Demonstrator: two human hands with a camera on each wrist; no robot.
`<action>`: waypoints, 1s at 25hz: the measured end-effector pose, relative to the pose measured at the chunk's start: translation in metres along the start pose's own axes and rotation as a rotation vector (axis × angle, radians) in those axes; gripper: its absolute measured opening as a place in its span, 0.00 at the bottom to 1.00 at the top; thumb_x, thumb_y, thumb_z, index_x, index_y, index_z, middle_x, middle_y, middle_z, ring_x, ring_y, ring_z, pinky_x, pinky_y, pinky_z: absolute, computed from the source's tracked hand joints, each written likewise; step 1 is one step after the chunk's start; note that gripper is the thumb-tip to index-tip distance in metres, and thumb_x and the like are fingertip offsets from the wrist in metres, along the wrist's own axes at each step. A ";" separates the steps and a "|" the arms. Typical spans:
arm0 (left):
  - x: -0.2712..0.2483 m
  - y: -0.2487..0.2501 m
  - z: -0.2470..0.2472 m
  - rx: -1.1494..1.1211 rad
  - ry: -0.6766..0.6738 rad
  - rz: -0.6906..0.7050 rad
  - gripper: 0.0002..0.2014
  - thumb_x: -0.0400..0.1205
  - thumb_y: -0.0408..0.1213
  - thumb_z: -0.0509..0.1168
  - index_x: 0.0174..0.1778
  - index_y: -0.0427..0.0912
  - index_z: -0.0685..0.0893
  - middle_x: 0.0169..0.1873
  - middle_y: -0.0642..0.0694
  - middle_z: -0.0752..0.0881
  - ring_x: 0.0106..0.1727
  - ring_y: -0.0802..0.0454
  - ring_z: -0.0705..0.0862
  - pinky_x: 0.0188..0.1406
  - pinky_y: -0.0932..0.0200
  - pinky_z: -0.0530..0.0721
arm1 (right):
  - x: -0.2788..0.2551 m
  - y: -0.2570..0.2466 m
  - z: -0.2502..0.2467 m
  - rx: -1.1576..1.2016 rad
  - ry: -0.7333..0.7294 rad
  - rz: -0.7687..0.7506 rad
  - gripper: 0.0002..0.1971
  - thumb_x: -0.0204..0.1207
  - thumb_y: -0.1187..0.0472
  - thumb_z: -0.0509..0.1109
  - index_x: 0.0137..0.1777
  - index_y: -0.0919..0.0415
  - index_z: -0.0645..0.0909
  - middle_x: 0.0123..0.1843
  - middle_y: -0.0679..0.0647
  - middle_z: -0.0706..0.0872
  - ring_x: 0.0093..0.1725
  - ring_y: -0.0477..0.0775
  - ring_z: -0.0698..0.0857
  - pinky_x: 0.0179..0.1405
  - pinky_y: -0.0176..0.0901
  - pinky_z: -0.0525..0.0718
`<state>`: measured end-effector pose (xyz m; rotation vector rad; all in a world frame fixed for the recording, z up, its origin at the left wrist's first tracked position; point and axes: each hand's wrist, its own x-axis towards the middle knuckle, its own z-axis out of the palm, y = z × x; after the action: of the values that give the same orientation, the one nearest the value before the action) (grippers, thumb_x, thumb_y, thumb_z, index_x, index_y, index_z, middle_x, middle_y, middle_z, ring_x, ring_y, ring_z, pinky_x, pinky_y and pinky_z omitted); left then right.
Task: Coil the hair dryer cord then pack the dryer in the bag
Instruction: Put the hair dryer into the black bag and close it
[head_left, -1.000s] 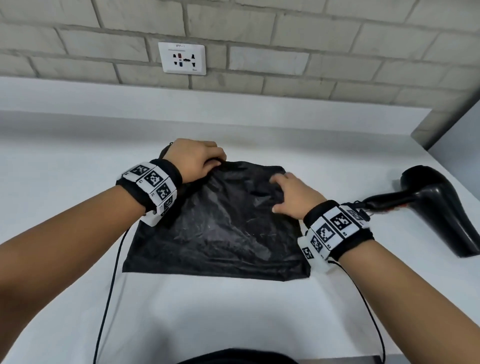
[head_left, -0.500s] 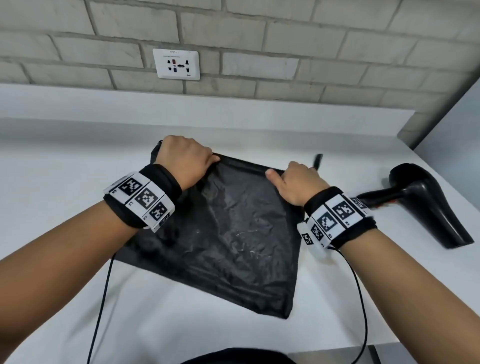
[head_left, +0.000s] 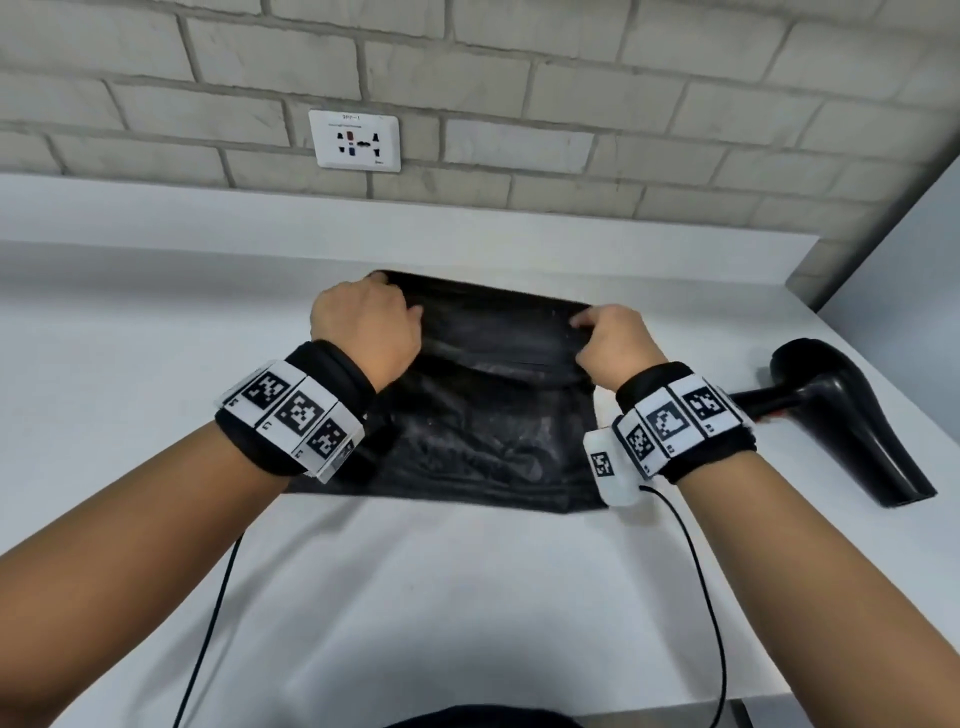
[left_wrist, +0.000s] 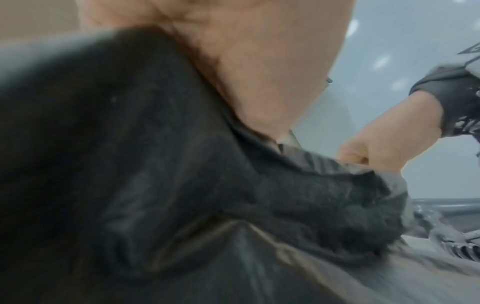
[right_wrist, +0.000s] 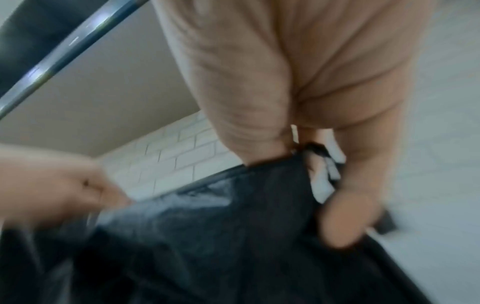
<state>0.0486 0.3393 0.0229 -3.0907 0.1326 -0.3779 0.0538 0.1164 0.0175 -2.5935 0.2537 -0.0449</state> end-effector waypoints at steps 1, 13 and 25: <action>0.001 -0.001 0.002 -0.018 -0.027 -0.042 0.27 0.81 0.50 0.59 0.72 0.36 0.69 0.76 0.36 0.67 0.52 0.34 0.84 0.38 0.53 0.71 | -0.002 -0.005 0.000 0.253 0.037 -0.044 0.20 0.69 0.80 0.59 0.53 0.60 0.83 0.58 0.60 0.83 0.55 0.61 0.83 0.56 0.48 0.83; -0.051 0.017 0.024 0.103 0.089 0.185 0.58 0.45 0.57 0.82 0.74 0.58 0.69 0.76 0.32 0.50 0.64 0.18 0.74 0.51 0.30 0.80 | -0.018 -0.015 0.003 -0.094 0.203 0.040 0.16 0.71 0.69 0.65 0.60 0.65 0.75 0.64 0.65 0.69 0.43 0.65 0.80 0.44 0.45 0.77; -0.041 0.022 0.028 0.009 0.026 0.282 0.12 0.71 0.33 0.67 0.40 0.54 0.91 0.69 0.39 0.67 0.63 0.33 0.67 0.57 0.39 0.64 | -0.016 0.014 0.003 0.578 0.198 0.102 0.06 0.63 0.71 0.67 0.37 0.60 0.79 0.38 0.54 0.84 0.42 0.56 0.83 0.44 0.45 0.82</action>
<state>0.0134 0.3216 -0.0147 -2.9969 0.5573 -0.4044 0.0364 0.1093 0.0079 -1.9993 0.3811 -0.2942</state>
